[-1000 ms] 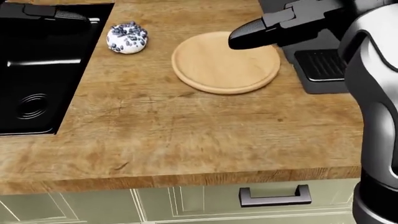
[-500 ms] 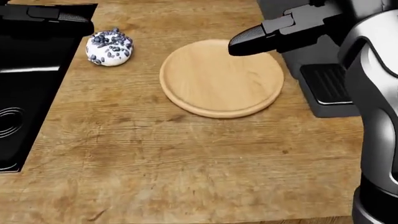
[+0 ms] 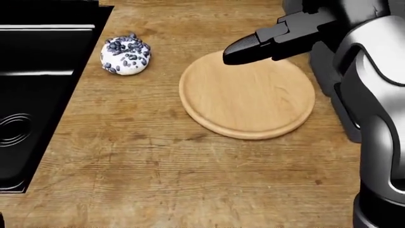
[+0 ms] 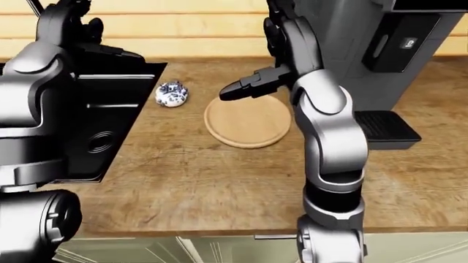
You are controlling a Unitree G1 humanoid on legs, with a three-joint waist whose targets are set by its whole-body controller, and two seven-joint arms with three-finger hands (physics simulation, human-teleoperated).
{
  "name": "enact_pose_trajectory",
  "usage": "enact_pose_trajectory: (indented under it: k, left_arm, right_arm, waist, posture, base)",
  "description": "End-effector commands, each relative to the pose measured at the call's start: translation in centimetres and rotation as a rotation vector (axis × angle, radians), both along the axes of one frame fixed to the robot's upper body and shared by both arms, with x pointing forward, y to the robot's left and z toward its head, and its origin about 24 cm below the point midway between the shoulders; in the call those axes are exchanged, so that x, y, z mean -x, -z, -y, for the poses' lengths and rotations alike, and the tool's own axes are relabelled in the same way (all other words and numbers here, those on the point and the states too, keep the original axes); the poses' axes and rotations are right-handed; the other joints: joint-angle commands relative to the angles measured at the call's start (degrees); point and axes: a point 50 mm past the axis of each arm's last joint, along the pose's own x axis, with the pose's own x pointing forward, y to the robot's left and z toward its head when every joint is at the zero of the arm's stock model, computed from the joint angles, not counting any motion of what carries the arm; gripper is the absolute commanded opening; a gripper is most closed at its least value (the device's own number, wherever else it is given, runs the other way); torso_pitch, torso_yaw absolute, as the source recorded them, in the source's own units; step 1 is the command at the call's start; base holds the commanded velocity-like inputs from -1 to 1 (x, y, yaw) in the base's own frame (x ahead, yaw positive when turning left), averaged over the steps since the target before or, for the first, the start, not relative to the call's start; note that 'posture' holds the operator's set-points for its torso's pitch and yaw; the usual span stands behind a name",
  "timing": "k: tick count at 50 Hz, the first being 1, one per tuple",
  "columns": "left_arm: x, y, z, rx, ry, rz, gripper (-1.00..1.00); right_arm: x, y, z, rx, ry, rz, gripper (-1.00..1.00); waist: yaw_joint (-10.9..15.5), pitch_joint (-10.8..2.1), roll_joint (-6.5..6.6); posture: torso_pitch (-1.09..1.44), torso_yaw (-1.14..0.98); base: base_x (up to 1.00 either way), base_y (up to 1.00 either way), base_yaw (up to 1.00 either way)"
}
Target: Place the pastries on the plates.
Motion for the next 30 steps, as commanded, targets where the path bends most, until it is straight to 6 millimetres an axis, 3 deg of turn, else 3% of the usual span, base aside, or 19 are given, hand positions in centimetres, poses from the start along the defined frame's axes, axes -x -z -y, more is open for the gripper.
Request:
enact_pose_trajectory:
  k: [1, 7, 12, 22, 30]
  left_arm:
    - [-0.2, -2.8, 0.5, -0.035, 0.033, 0.127, 1.0]
    - [-3.4, -2.3, 1.5, -0.082, 0.089, 0.086, 1.0]
    - [-4.7, -0.9, 2.4, -0.093, 0.094, 0.05, 1.0]
    - [-5.5, 2.3, 3.5, -0.047, -0.002, -0.039, 1.0]
    - [-5.6, 3.2, 4.1, -0.079, -0.077, -0.066, 1.0]
  right_arm:
    - [0.8, -1.8, 0.0, 0.0, -0.002, 0.098, 1.0]
    - [0.9, -1.8, 0.1, 0.002, 0.001, 0.102, 1.0]
    - [1.0, -2.1, 0.1, 0.0, -0.003, 0.106, 1.0]
    - [1.5, -2.7, 0.2, 0.003, -0.002, 0.118, 1.0]
    - [1.6, -2.3, 0.3, 0.003, 0.006, 0.117, 1.0]
  waist:
    - [-0.01, -1.78, 0.11]
    - [0.24, -1.86, -0.16]
    - [0.15, -2.04, -0.36]
    - [-0.18, -2.22, -0.48]
    - [-0.3, -2.47, -0.45]
  posture:
    - [0.0, 0.0]
    - [0.0, 0.0]
    - [0.0, 0.0]
    - [0.0, 0.0]
    - [0.0, 0.0]
  base:
    - [0.0, 0.0, 0.0]
    - [0.0, 0.0, 0.0]
    - [0.0, 0.0, 0.0]
    - [0.0, 0.0, 0.0]
    - [0.0, 0.0, 0.0]
